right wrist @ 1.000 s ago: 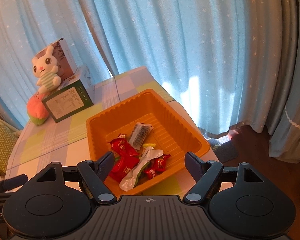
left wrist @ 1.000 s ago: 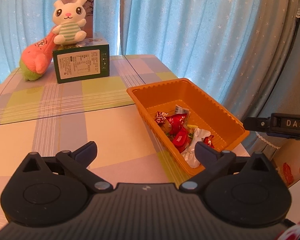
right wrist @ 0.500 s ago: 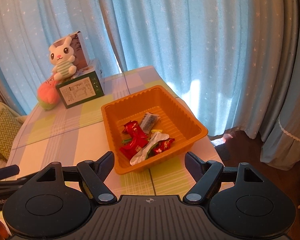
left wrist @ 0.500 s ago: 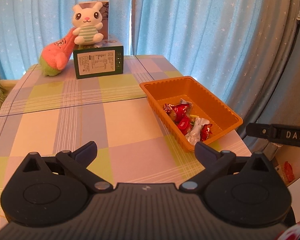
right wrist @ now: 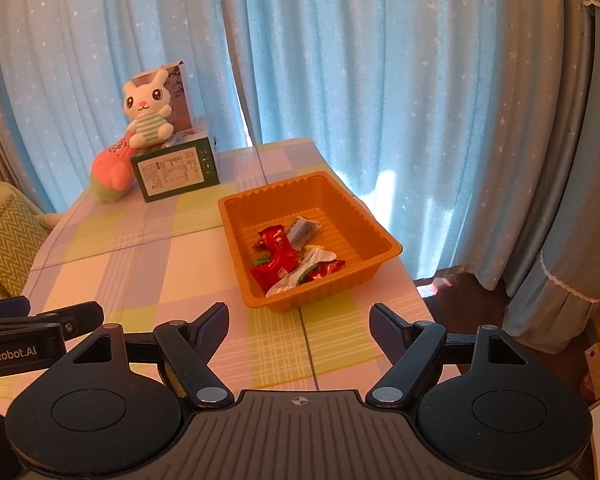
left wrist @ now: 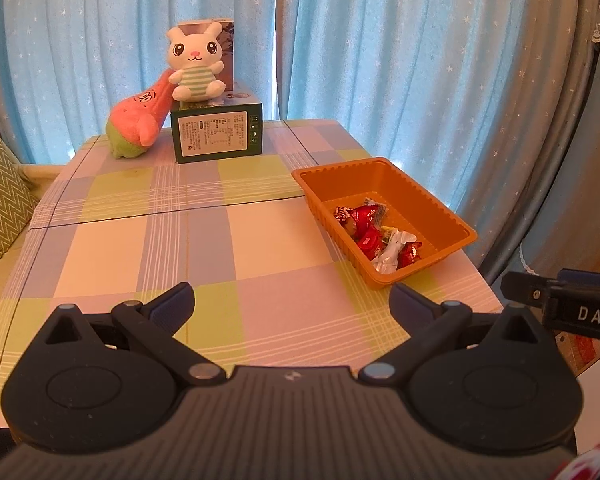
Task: Organize snacks
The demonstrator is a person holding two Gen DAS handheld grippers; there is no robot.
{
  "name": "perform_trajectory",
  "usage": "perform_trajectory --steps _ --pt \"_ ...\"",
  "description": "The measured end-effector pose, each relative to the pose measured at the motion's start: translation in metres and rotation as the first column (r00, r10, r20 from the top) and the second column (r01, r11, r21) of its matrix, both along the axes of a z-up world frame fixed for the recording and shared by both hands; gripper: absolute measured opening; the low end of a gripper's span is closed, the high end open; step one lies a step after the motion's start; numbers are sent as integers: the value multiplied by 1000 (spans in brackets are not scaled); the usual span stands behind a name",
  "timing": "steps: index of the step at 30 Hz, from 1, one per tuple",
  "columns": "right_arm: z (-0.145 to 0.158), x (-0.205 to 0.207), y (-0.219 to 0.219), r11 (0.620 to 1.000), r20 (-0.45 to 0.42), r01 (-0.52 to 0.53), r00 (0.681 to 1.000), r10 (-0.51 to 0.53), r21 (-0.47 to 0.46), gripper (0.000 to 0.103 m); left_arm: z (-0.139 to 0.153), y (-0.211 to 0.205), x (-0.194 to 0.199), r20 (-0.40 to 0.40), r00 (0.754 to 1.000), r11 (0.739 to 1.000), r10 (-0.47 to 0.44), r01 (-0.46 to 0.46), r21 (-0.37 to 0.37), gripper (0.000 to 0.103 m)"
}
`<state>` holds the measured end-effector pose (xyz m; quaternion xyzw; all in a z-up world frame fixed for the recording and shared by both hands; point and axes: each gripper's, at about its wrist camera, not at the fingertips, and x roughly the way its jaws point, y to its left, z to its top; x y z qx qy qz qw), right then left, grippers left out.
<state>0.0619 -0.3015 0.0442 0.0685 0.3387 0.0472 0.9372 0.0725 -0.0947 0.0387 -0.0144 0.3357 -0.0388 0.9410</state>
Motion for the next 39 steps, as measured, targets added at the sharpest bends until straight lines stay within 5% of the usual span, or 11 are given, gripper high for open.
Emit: perform_trajectory --steps 39 --pt "-1 -9 13 999 -36 -32 999 32 1 77 -4 8 -12 -24 1000 1000 8 -8 -13 103"
